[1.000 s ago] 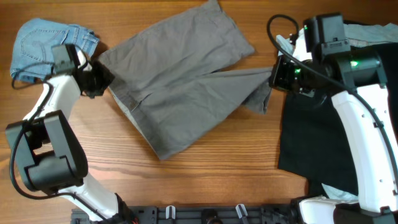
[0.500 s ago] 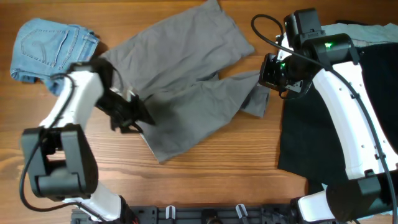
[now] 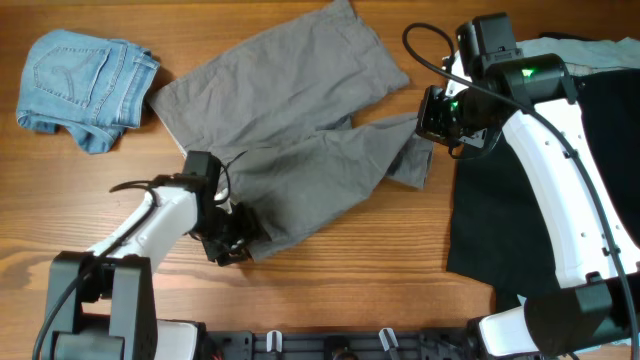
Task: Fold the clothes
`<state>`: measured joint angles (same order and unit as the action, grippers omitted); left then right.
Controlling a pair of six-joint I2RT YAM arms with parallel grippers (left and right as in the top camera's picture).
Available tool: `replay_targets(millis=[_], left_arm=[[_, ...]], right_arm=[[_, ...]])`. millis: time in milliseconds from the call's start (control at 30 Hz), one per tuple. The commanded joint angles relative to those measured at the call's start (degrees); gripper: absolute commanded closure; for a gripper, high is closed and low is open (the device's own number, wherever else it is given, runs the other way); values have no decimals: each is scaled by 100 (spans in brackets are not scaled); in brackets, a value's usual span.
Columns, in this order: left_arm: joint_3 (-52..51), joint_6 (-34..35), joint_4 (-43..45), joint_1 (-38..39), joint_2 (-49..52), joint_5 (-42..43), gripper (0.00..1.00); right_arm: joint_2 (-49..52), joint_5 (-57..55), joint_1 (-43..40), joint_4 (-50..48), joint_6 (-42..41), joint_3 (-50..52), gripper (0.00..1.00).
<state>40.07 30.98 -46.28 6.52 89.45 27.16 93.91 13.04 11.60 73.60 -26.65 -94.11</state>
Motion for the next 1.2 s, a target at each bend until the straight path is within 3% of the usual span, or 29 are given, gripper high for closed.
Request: replay_targets(millis=[0, 100, 133, 167, 200, 233, 367, 467, 600, 700, 800, 933, 1033, 1067, 1100, 1167], left_arm=[[-391, 743, 181, 216, -42, -409, 36], [-549, 892, 334, 236, -42, -431, 40], [-549, 898, 372, 236, -42, -428, 47], [-549, 903, 420, 236, -42, -428, 62], [-549, 1019, 459, 236, -42, -431, 85], [-546, 1071, 487, 232, -44, -426, 96], [-509, 914, 256, 15, -129, -411, 96], [-90, 203, -643, -678, -496, -455, 96], [1198, -621, -2323, -1950, -1510, -953, 96], [2341, -811, -3261, -2627, -2326, -1928, 96], [2820, -811, -3373, -2879, -2730, -2334, 96], [2872, -802, -2570, -2918, -2859, -2302, 96], [2872, -964, -2371, -2907, -2653, -1493, 96], [2859, -1110, -2450, -2861, -2566, -1058, 94], [2811, -1268, -2629, -2688, -2417, -586, 83], [2645, -1276, -2793, -2282, -2192, -442, 56]], right_arm=[[50, -39, 35, -9, 122, 0, 96], [50, -39, 35, -11, 122, 0, 96], [50, -39, 35, -11, 122, 0, 96], [50, -39, 35, -11, 120, 0, 95], [50, -42, 35, -20, 120, 0, 96], [50, -42, 35, -31, 118, 0, 96], [48, -337, 35, -31, 114, 0, 96], [44, -822, 35, -44, 116, 0, 96], [-76, -1233, 35, 149, 122, -2, 96], [-297, -1244, 35, 39, 177, -2, 96], [-374, -1178, 35, -787, 514, -2, 96], [-282, -1176, 35, -2347, 560, 0, 96], [-184, -986, 37, -2704, 420, 0, 96], [-175, -962, 37, -2643, 363, 0, 96], [-164, -964, 37, -2546, 354, 0, 96], [-160, -964, 37, -2437, 358, 0, 96]])
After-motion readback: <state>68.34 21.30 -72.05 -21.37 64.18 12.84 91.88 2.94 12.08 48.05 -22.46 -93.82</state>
